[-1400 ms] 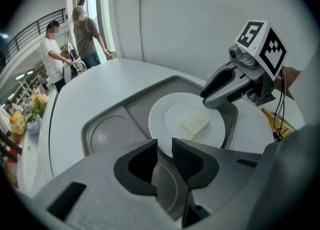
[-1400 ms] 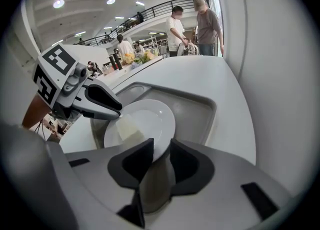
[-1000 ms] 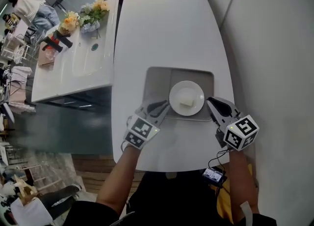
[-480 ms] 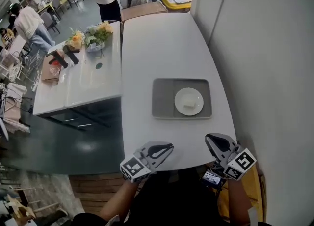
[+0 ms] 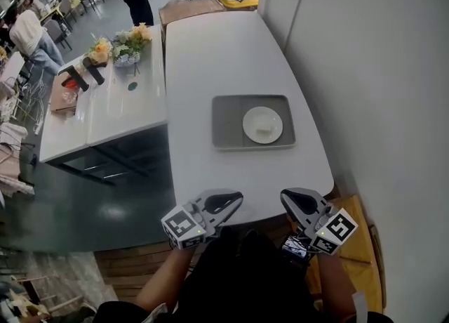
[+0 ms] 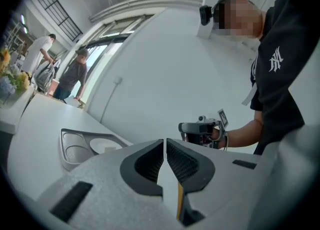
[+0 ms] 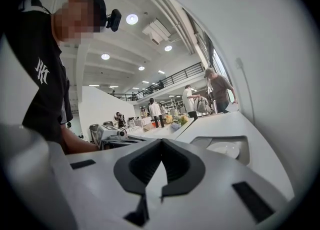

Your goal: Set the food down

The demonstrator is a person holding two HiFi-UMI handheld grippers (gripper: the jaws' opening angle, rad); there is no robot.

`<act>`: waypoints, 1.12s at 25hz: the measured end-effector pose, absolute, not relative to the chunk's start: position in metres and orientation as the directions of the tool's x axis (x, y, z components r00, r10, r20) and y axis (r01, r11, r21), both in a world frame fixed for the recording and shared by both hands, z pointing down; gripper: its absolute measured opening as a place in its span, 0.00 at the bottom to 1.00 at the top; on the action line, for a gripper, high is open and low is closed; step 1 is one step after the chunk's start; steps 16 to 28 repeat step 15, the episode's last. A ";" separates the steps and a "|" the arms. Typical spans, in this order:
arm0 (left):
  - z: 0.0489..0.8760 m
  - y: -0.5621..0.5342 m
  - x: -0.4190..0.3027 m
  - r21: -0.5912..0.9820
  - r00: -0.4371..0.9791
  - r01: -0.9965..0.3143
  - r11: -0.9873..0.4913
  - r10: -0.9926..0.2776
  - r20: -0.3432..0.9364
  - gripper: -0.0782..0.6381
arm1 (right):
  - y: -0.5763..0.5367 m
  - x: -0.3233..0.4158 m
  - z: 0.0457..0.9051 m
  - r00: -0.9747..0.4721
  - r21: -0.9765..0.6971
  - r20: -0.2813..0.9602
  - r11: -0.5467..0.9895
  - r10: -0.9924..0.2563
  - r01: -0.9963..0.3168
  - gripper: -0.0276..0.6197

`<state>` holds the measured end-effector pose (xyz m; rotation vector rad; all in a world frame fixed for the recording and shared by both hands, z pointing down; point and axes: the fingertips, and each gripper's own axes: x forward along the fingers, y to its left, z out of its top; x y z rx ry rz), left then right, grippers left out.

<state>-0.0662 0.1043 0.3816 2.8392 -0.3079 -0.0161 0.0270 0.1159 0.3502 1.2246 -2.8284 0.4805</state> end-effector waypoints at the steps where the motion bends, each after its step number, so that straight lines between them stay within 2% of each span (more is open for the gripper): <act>1: 0.378 0.107 -0.065 0.297 0.976 -0.203 -0.933 -0.216 -0.011 0.14 | 0.120 0.029 0.349 -0.694 -0.274 0.140 0.646 -0.707 -0.713 0.05; 7: 0.377 0.121 -0.059 0.373 0.969 -0.228 -0.899 -0.247 -0.003 0.13 | 0.126 0.048 0.343 -0.702 -0.285 0.103 0.655 -0.704 -0.699 0.05; 15: 0.358 0.154 -0.014 0.380 0.973 -0.229 -0.896 -0.223 0.062 0.13 | 0.165 0.108 0.326 -0.672 -0.336 0.034 0.625 -0.740 -0.705 0.05; 28: 0.358 0.154 -0.014 0.380 0.973 -0.229 -0.896 -0.223 0.062 0.13 | 0.165 0.108 0.326 -0.672 -0.336 0.034 0.625 -0.740 -0.705 0.05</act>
